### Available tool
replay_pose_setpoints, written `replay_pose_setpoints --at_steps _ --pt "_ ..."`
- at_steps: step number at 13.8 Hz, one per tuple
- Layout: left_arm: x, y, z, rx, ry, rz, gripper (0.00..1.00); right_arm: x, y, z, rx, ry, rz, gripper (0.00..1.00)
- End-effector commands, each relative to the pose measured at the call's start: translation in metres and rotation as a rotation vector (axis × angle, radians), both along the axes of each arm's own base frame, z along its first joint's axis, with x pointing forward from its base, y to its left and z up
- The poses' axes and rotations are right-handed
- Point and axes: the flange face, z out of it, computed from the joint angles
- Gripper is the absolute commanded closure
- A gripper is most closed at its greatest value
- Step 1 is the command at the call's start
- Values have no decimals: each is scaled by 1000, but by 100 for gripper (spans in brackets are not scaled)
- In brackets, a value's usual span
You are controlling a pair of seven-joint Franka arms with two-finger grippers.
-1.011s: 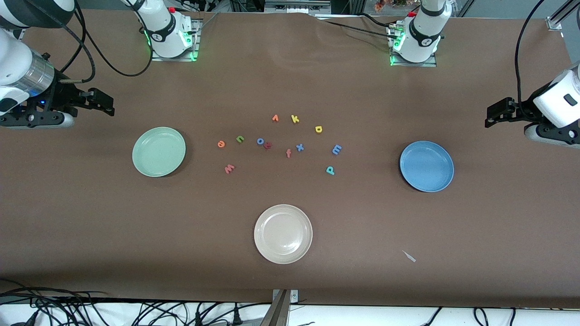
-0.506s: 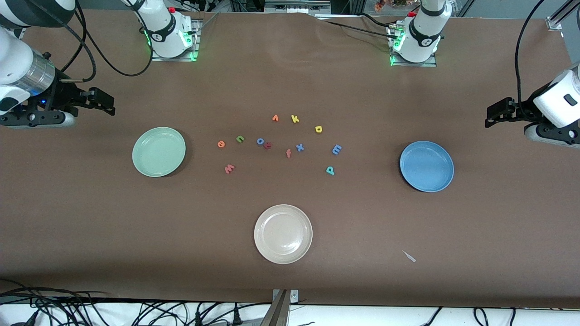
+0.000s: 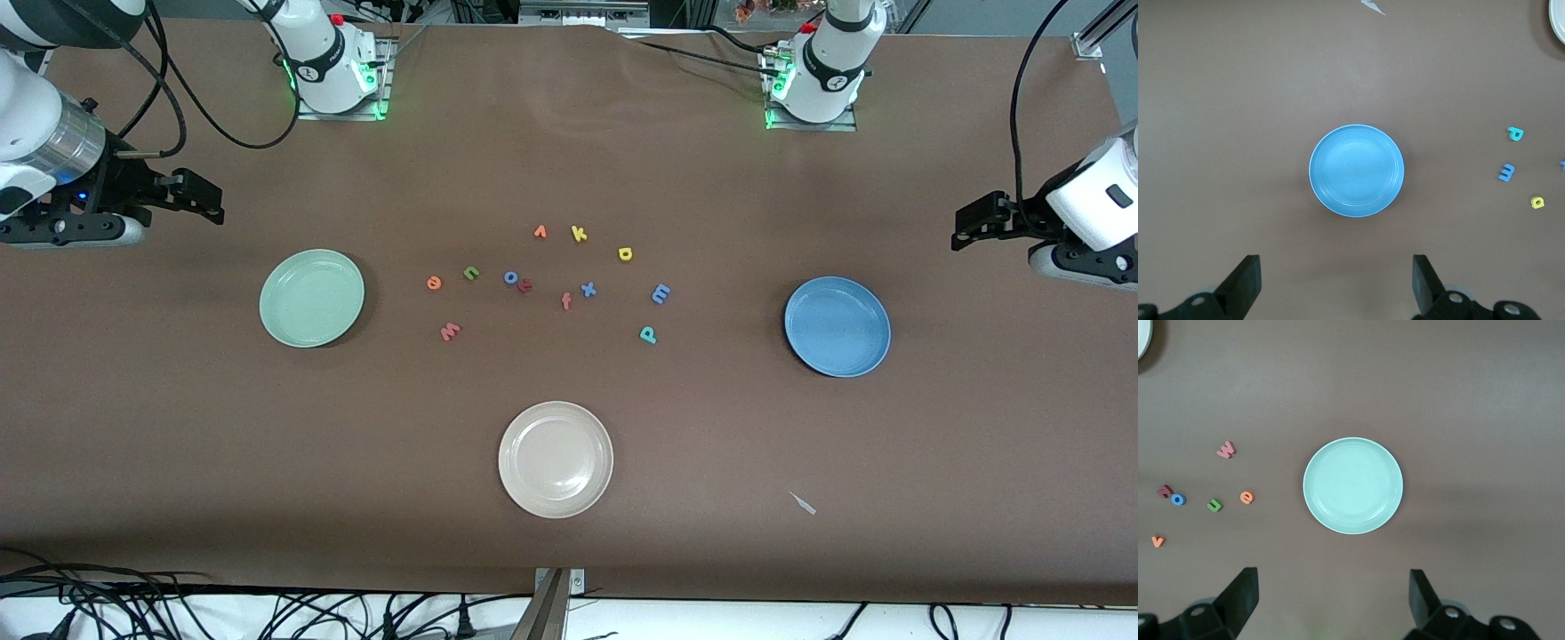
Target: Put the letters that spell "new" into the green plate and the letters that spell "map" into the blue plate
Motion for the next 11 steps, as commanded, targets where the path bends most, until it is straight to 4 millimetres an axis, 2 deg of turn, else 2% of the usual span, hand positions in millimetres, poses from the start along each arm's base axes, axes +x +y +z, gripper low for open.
replay_pose_setpoints --at_steps 1,11 --pt "-2 0 4 -5 -8 -16 0 -10 -4 4 9 -6 -8 0" --pt "-2 -1 4 -5 -8 -18 0 -10 1 4 8 -12 -6 0"
